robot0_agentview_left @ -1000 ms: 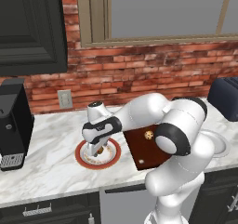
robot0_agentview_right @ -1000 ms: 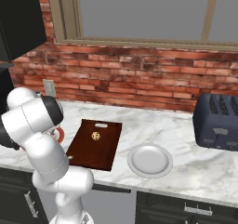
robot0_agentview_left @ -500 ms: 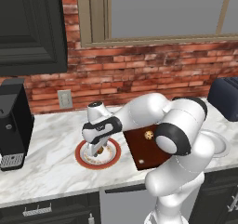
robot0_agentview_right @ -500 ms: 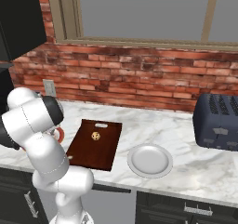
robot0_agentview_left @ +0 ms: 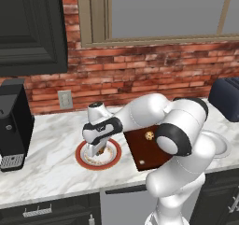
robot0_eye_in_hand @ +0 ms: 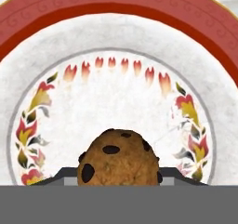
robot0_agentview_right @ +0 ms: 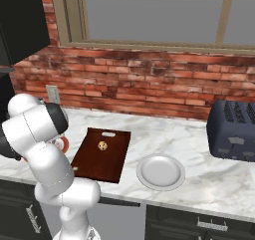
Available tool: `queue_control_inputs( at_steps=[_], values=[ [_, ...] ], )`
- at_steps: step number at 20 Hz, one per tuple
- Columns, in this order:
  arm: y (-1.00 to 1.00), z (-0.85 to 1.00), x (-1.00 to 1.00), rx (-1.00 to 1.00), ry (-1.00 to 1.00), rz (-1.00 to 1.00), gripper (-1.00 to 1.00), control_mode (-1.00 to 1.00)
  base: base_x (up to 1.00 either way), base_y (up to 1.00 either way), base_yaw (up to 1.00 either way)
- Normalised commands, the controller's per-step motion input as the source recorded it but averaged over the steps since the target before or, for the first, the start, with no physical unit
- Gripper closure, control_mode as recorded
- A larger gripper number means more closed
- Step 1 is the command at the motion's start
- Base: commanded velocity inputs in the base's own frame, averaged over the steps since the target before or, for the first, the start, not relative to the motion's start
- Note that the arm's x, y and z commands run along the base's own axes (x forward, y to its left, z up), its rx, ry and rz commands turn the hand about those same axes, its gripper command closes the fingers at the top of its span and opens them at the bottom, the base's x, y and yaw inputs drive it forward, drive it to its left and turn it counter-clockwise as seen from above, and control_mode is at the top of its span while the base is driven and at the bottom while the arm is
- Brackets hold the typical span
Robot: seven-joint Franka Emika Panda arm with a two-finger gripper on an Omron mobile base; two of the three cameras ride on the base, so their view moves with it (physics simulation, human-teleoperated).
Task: Move the dessert items from the plates to the tray.
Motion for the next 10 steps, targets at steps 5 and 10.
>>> queue_control_inputs(
  at_steps=[5, 10],
  values=[
    [-0.04, 0.06, -0.17, 0.0, 0.01, 0.0, 1.0, -1.0, 0.0, 0.0, 0.0],
    [-0.46, 0.65, -0.15, 0.0, -0.03, -0.01, 1.0, -1.0, 0.0, 0.0, 0.0]
  ],
)
